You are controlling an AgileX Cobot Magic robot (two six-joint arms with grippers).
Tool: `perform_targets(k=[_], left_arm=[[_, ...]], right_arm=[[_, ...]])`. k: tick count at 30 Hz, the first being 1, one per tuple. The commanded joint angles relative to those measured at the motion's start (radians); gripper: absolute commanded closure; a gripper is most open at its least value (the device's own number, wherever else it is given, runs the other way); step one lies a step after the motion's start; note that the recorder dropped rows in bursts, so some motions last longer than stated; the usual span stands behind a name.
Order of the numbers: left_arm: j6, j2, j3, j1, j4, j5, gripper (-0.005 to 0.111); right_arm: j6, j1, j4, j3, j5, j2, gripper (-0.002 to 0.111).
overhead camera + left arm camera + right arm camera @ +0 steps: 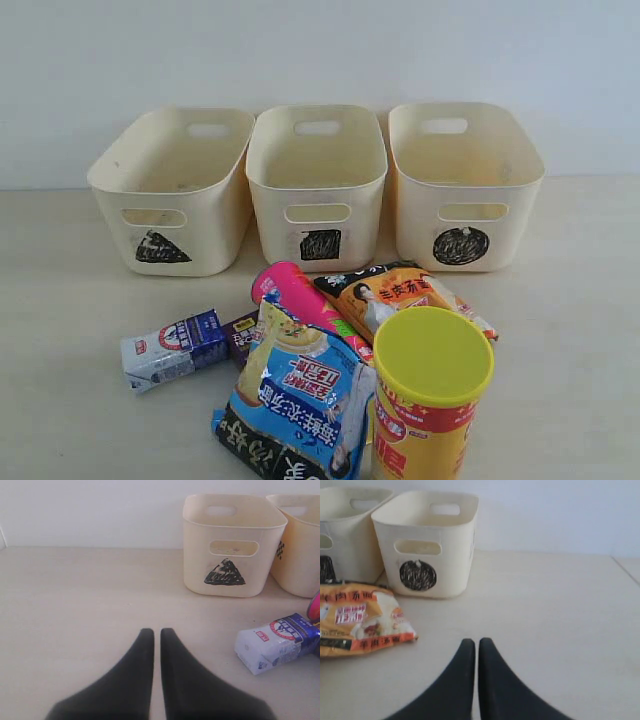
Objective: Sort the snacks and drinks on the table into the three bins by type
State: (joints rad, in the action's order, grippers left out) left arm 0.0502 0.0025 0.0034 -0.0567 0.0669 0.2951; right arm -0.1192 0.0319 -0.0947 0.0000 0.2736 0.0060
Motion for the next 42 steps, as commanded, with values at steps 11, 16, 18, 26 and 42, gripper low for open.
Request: perform_targets(k=[11,16,18,26,42], left_arm=[[-0.004,-0.003,-0.003,0.000,0.003,-0.010,0.103],[-0.004,-0.003,-0.003,0.000,0.003,-0.010,0.103],[-0.004,-0.003,-0.003,0.000,0.003,-0.010,0.103],[-0.004,-0.003,-0.003,0.000,0.003,-0.010,0.103],[-0.004,-0.003,-0.003,0.000,0.003,-0.010,0.103]], right_arm=[[0.223,-0.001,-0.088,0.000,-0.942,-0.006,0.109],[0.315,-0.001,-0.094,-0.108,-0.668,0.066,0.109],[0.315,-0.001,-0.094,-0.170,-0.566,0.133,0.109],[0.315,-0.001,-0.094,-0.318,-0.590,0.383,0.109],[0.340,0.022,0.077,-0.505,0.010,0.591,0.109]])
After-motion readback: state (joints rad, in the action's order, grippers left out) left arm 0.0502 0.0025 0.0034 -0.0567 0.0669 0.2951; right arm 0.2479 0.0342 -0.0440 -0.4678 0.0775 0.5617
